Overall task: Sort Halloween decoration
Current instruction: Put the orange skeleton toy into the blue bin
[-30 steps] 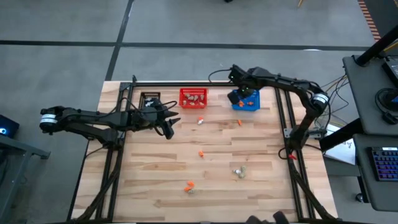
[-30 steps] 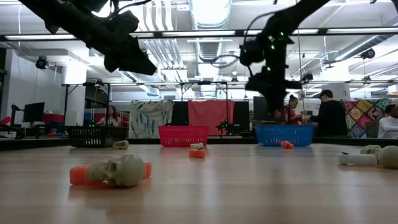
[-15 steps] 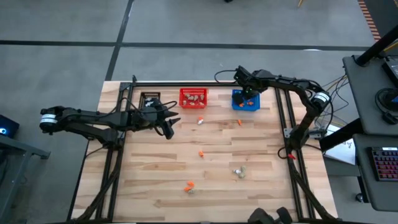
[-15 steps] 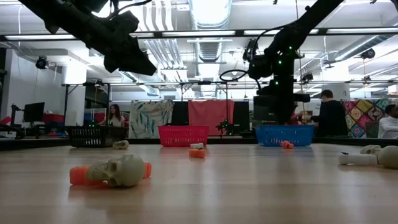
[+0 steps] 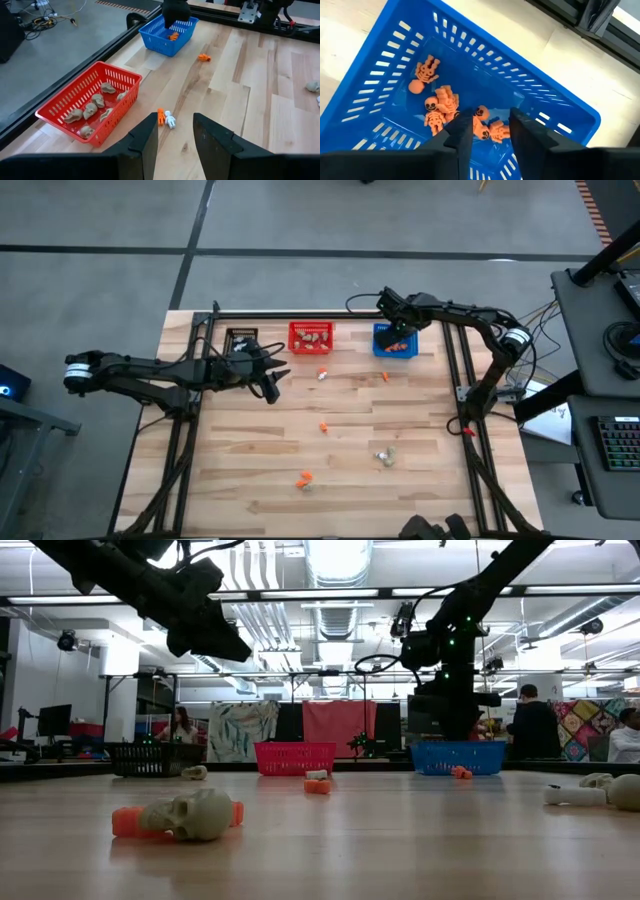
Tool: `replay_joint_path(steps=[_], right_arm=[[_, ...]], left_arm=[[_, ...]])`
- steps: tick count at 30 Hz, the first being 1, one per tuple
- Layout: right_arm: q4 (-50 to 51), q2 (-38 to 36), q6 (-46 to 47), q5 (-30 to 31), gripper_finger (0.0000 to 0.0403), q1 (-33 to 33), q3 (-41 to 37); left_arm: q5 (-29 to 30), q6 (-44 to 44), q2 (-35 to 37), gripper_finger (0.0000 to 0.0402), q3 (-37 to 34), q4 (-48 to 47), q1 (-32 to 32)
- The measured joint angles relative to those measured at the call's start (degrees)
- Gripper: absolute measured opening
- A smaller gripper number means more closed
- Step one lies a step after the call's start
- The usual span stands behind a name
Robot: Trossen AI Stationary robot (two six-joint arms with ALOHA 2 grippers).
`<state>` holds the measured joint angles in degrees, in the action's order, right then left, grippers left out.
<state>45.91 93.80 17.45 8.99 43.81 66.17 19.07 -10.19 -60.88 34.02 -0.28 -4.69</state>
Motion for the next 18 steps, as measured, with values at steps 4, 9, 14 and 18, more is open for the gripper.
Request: replay_joint_path(steps=[4,9,14,18], right_arm=[[0.1,-0.7,0.1,0.0,0.0117,0.0,0.0],[0.4,-3.6,2.0,-0.3,0.0112,-0.6,0.0],[0.6,-8.0,4.4,-0.5,0.0114,-3.3,0.0],[-0.2,-11.4,5.0,-0.5,0.0111,-7.6,0.1]], left_arm=[[0.0,-0.8,0.0,0.0107,0.0,0.0,0.0],[0.0,-1.2,0.0,0.0107,0.0,0.0,0.0],[-0.1,-1.3,0.0,0.0107,0.0,0.1,0.0],[-0.1,-1.3,0.0,0.0107,0.0,0.2,0.0]])
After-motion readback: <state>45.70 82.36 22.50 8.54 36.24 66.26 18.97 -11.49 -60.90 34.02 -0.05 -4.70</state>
